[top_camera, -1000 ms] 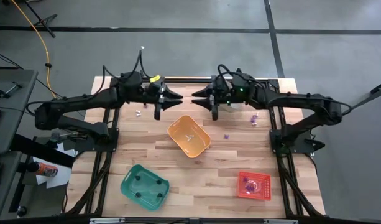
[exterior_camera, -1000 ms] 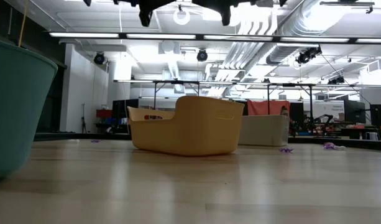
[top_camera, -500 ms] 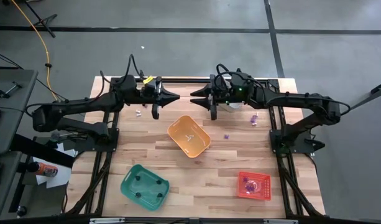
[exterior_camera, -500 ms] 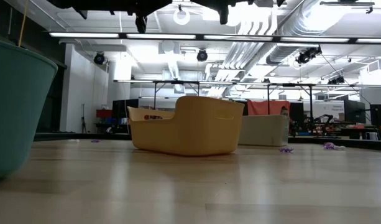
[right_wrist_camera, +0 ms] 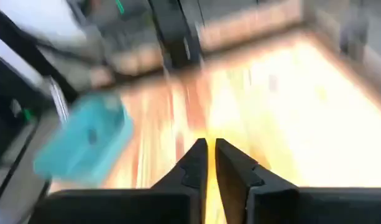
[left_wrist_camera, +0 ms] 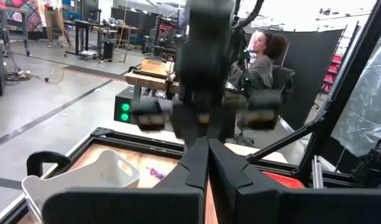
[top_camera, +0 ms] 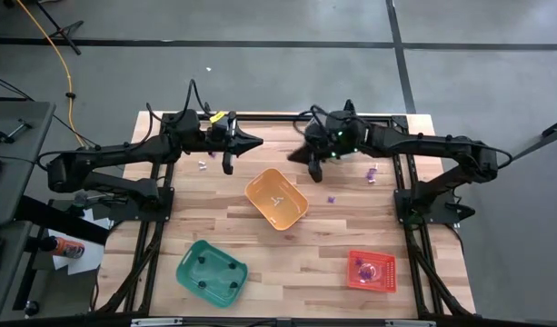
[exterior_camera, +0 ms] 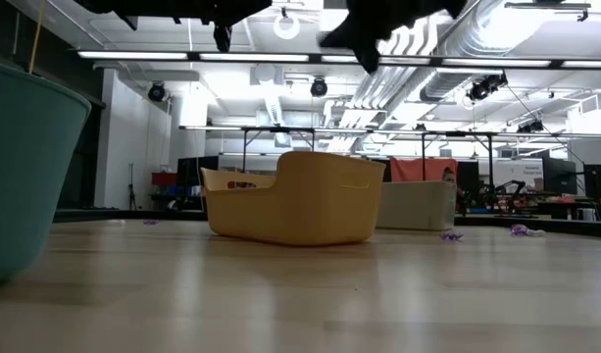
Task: Sort Halloween decoration
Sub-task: Put the purple spider toy into the orange bin
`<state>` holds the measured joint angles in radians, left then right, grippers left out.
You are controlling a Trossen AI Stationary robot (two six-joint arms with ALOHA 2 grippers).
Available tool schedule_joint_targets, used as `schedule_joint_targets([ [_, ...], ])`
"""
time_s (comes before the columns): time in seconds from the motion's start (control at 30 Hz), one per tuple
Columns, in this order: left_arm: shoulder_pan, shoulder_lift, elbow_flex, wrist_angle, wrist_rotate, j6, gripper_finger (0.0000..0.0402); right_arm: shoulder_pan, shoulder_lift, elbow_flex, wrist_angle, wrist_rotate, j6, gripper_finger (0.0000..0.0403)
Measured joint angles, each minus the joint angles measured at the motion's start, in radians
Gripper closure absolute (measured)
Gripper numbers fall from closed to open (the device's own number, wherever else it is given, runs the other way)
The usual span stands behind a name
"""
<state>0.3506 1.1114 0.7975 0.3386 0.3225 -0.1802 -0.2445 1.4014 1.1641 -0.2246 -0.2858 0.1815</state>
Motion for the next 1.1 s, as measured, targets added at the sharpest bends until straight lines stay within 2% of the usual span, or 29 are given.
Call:
schedule_joint_targets([
  [0.1, 0.006, 0.000, 0.000, -0.002, 0.000, 0.000, 0.0399, -0.004, 0.000, 0.000, -0.293, 0.049, 0.023, 0.0352],
  [0.17, 0.011, 0.000, 0.000, -0.004, -0.001, 0.000, 0.0399, -0.004, 0.009, -0.010, -0.475, 0.118, 0.002, 0.0332],
  [0.27, 0.022, 0.000, 0.000, -0.004, -0.001, 0.000, 0.0399, -0.004, 0.013, -0.101, -0.593, 0.143, 0.034, 0.0299],
  [0.43, 0.033, 0.000, 0.000, -0.004, -0.002, -0.001, 0.0399, -0.003, 0.018, -0.310, -0.497, 0.079, 0.269, 0.0250],
  [0.57, 0.036, 0.000, 0.000, -0.002, -0.002, -0.001, 0.0399, -0.003, 0.033, -0.381, -0.374, 0.084, 0.425, 0.0235],
  [0.77, 0.038, 0.000, 0.000, -0.002, -0.013, -0.001, 0.0399, 0.011, 0.131, -0.343, -0.369, 0.115, 0.536, 0.0234],
  [0.93, 0.042, 0.000, 0.001, -0.003, -0.013, -0.012, 0.0399, 0.040, 0.244, -0.306, -0.385, 0.115, 0.573, 0.0234],
  [1.1, 0.042, 0.000, 0.001, -0.003, -0.013, -0.017, 0.0399, 0.066, 0.298, -0.281, -0.400, 0.147, 0.599, 0.0234],
])
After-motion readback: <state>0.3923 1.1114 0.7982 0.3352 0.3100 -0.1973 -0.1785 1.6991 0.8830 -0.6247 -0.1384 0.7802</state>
